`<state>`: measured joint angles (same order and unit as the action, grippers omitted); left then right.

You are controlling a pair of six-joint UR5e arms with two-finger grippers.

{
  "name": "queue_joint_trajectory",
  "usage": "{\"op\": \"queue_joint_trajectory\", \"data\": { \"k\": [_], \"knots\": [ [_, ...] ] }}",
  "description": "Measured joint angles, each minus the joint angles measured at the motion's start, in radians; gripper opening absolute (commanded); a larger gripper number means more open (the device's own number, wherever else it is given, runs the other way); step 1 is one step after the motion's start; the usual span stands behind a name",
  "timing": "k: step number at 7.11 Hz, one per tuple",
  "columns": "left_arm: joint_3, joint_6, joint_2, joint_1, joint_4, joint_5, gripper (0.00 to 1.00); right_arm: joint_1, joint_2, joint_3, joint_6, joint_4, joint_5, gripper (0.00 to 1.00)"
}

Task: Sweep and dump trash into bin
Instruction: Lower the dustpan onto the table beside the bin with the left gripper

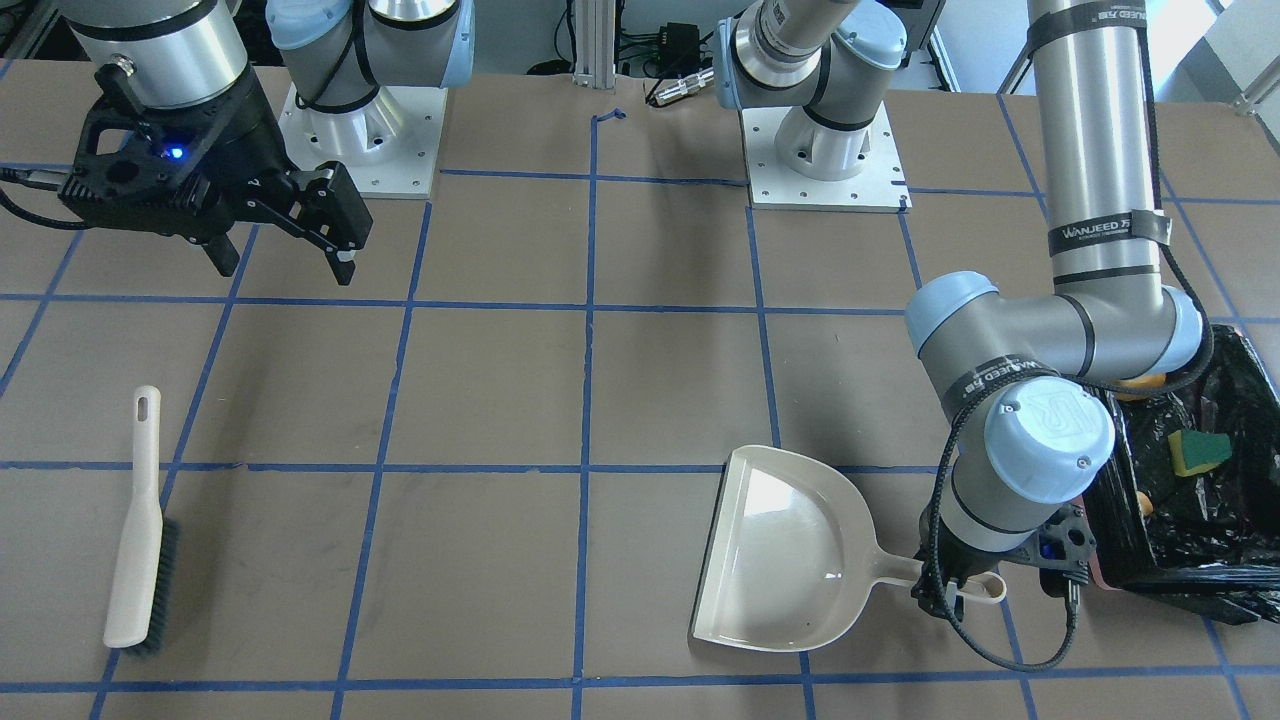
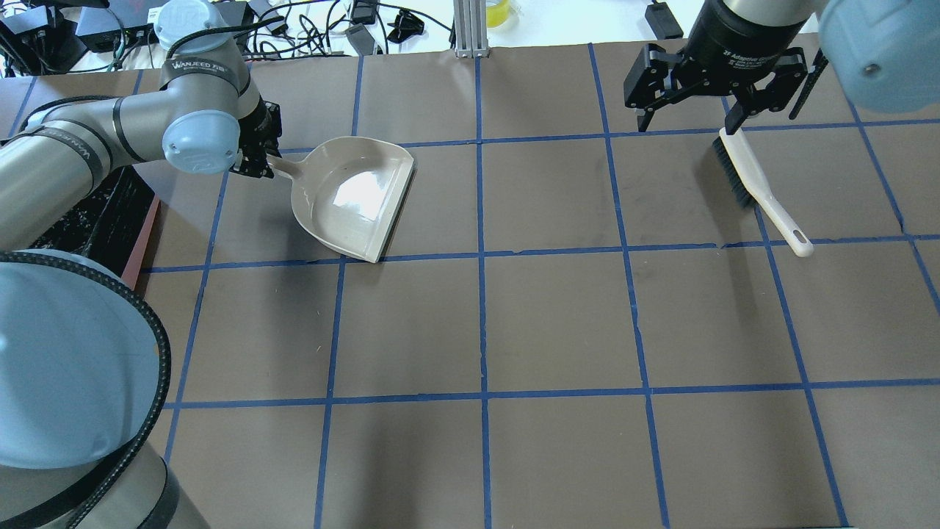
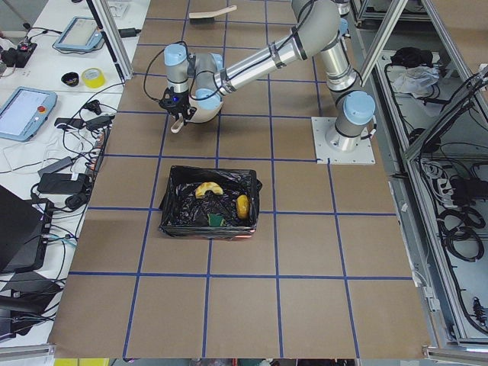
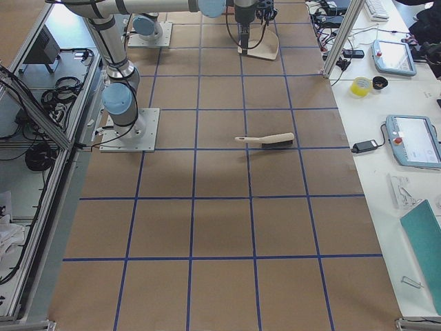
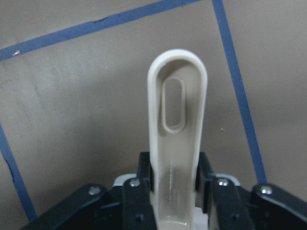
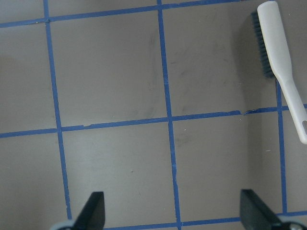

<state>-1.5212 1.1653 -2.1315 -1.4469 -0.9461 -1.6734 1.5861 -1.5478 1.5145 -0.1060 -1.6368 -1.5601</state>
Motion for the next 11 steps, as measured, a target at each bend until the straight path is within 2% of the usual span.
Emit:
{"op": "queue_joint_trajectory", "data": {
  "k": [3,4,7,8,11],
  "knots": [
    [0.015,0.071,-0.008,0.003,0.002,0.005,0.0,0.0,0.0,0.001,0.0,0.0,0.0,1.0],
    [0.012,0.079,-0.008,0.003,0.004,0.003,0.06,0.0,0.0,0.001,0.0,0.0,0.0,1.0],
    [0.002,0.088,-0.008,0.003,0.026,-0.003,0.42,0.0,0.0,0.001,0.001,0.0,0.0,1.0],
    [0.006,0.09,-0.007,0.003,0.03,-0.006,0.5,0.0,0.0,0.001,0.001,0.0,0.0,1.0],
    [0.007,0.165,-0.005,0.003,0.035,-0.039,0.51,0.0,0.0,0.001,0.003,0.0,0.0,1.0]
  ]
}}
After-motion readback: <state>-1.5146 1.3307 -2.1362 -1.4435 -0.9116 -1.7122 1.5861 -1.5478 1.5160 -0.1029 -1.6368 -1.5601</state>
